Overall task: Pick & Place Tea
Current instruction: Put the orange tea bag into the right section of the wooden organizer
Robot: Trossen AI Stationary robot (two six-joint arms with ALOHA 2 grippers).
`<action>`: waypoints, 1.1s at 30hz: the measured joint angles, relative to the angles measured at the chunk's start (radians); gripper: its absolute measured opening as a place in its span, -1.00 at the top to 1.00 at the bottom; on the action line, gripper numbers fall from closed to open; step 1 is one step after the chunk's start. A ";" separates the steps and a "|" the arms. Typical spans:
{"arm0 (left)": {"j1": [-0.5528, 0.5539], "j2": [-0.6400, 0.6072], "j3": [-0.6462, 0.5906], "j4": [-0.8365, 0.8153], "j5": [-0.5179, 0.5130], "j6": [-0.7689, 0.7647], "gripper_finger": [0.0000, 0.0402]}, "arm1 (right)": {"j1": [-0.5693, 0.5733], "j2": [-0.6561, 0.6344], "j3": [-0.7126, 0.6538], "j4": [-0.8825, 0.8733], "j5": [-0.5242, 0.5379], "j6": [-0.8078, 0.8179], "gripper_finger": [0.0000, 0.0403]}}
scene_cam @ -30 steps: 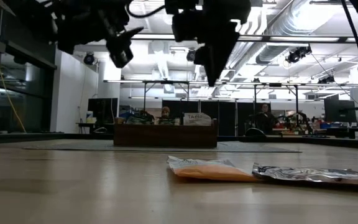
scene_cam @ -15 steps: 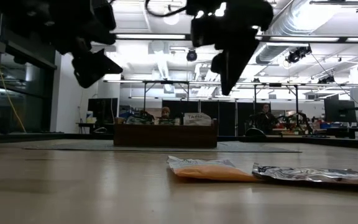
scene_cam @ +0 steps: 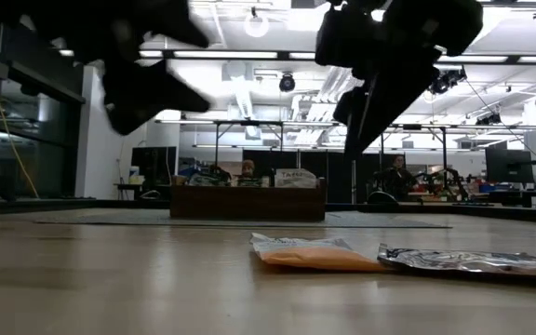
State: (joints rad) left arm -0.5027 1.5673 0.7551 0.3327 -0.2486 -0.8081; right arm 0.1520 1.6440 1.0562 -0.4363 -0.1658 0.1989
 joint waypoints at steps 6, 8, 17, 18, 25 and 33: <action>-0.018 0.200 0.254 -0.247 -0.053 -0.028 -0.15 | 0.036 0.000 -0.037 0.030 0.049 0.034 0.01; -0.023 0.252 0.323 -0.314 -0.080 -0.054 -0.15 | 0.044 -0.001 -0.040 0.027 0.056 0.032 0.01; -0.046 0.399 0.469 -0.382 -0.181 -0.159 -0.15 | 0.047 -0.001 -0.042 0.023 0.061 0.003 0.01; -0.053 0.408 0.469 -0.394 -0.182 -0.184 -0.15 | 0.047 -0.001 -0.042 0.022 0.067 0.002 0.01; -0.093 0.437 0.470 -0.397 -0.203 -0.347 -0.15 | 0.045 -0.001 -0.042 0.022 0.085 -0.020 0.01; -0.107 0.435 0.471 -0.367 -0.214 -0.432 -0.15 | 0.045 -0.001 -0.042 0.036 0.089 -0.024 0.01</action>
State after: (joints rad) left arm -0.6098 2.0018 1.2266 -0.0346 -0.4629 -1.2403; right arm 0.1974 1.6432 1.0145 -0.4006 -0.0770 0.1753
